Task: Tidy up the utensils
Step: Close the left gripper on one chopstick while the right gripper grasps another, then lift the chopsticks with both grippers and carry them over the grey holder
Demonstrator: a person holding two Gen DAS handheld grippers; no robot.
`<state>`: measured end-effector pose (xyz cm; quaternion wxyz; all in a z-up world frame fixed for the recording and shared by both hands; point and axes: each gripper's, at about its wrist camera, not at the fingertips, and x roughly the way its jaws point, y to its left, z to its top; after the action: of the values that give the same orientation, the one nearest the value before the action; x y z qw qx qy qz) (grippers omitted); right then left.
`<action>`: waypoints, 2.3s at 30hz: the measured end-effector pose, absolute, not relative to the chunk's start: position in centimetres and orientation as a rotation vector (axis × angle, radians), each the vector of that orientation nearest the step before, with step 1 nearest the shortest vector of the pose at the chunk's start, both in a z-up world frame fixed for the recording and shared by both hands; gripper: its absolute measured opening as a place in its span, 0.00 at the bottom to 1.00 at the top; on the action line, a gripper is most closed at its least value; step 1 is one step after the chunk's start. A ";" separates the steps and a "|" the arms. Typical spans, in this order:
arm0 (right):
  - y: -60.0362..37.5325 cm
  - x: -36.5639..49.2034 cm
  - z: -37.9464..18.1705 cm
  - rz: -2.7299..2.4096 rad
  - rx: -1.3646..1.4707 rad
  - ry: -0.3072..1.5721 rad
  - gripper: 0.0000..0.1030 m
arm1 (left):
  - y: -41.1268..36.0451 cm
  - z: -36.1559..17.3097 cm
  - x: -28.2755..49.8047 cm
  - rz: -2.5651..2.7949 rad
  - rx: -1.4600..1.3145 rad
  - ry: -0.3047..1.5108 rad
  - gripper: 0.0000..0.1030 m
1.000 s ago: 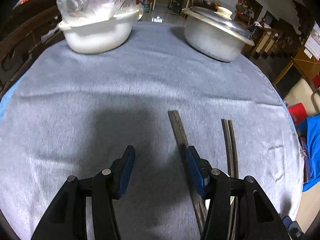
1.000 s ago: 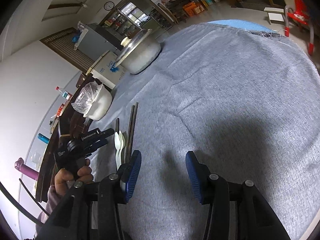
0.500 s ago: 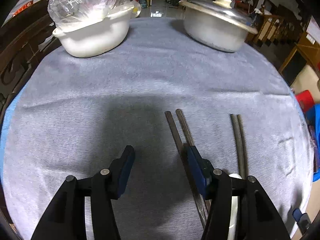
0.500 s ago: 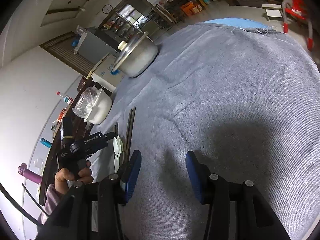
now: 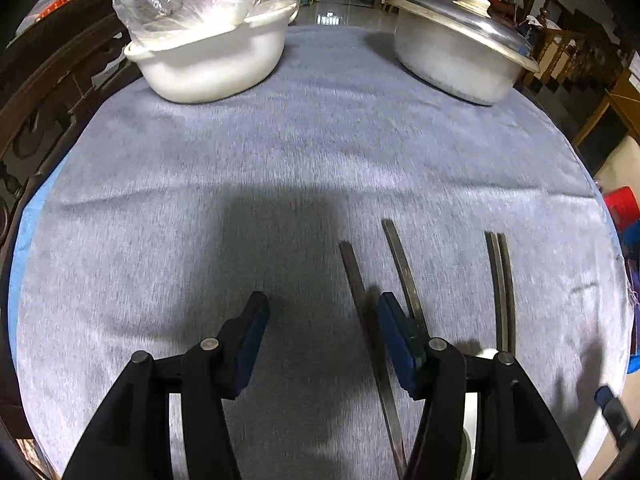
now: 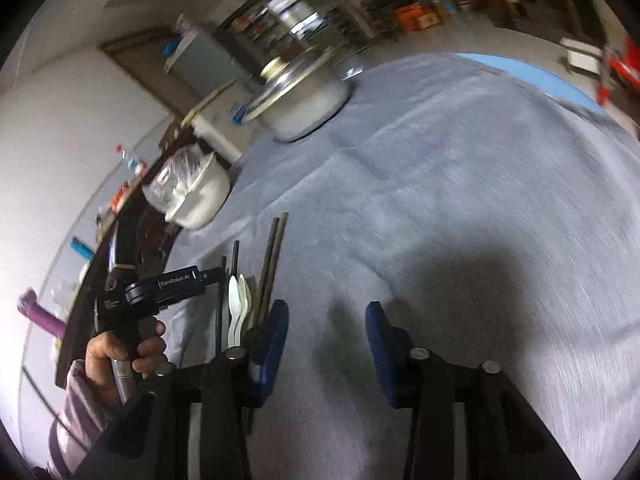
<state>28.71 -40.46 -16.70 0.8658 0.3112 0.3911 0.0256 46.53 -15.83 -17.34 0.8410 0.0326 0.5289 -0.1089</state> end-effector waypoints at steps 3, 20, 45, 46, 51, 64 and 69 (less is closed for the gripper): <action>-39.6 33.1 -16.5 0.105 0.616 0.876 0.39 | -16.2 -17.5 46.7 -0.237 0.096 1.087 0.49; -35.1 47.3 -19.0 -0.004 0.459 1.216 0.25 | -13.3 -17.2 47.3 -0.512 0.162 1.055 0.12; -34.3 48.1 -19.2 -0.039 0.371 1.286 0.06 | -13.7 -17.2 47.8 -0.482 0.178 1.093 0.09; -33.9 48.7 -19.2 -0.038 0.363 1.292 0.07 | -13.6 -17.1 47.6 -0.495 0.190 1.097 0.09; -32.7 49.2 -18.5 -0.069 0.275 1.309 0.21 | -13.2 -17.0 47.5 -0.522 0.191 1.122 0.09; -34.6 46.4 -14.6 -0.054 0.281 1.223 0.06 | -13.4 -17.1 47.4 -0.441 0.154 1.125 0.05; -37.3 42.0 -10.4 -0.042 0.375 1.066 0.06 | -11.4 -14.5 45.6 -0.458 0.080 1.050 0.05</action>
<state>42.04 -37.30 -10.40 0.8445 0.1775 0.5049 -0.0197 45.60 -11.41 -14.53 0.8395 0.0376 0.4968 -0.2168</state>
